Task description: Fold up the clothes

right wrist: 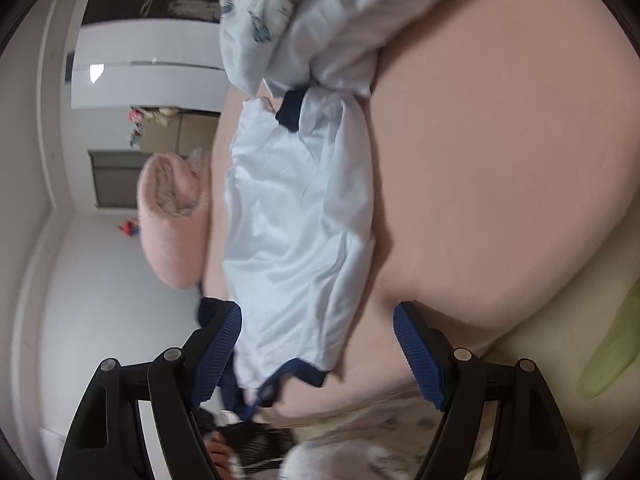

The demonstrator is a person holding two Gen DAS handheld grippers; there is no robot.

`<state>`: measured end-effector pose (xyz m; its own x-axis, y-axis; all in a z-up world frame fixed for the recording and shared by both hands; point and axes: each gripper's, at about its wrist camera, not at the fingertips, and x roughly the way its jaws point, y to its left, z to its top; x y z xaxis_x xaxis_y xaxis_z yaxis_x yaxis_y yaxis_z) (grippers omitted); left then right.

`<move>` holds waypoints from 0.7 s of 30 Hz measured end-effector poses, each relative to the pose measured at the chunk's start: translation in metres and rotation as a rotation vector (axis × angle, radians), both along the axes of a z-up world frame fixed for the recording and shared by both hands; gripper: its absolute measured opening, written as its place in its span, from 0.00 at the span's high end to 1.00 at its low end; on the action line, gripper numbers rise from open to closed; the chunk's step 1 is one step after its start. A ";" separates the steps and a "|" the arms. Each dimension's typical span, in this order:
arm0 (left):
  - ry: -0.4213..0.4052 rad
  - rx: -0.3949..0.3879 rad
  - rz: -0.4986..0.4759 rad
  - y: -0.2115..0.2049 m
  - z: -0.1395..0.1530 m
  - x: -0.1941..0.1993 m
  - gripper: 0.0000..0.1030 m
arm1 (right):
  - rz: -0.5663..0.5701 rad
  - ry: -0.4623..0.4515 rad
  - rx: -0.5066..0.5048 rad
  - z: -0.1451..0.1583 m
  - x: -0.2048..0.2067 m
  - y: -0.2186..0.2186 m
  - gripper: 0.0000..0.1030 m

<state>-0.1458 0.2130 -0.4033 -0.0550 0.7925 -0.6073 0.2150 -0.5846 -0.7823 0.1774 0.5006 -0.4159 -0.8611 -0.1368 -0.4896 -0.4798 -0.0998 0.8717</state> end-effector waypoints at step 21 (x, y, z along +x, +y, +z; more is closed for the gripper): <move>-0.048 0.055 -0.123 0.053 -0.010 0.007 0.12 | -0.057 0.064 0.036 -0.003 -0.049 -0.006 0.15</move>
<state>-0.1389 0.2660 -0.4135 0.0723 0.8240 -0.5620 0.1822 -0.5649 -0.8048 0.1288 0.4951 -0.4191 -0.8965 -0.0701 -0.4374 -0.4293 -0.1058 0.8969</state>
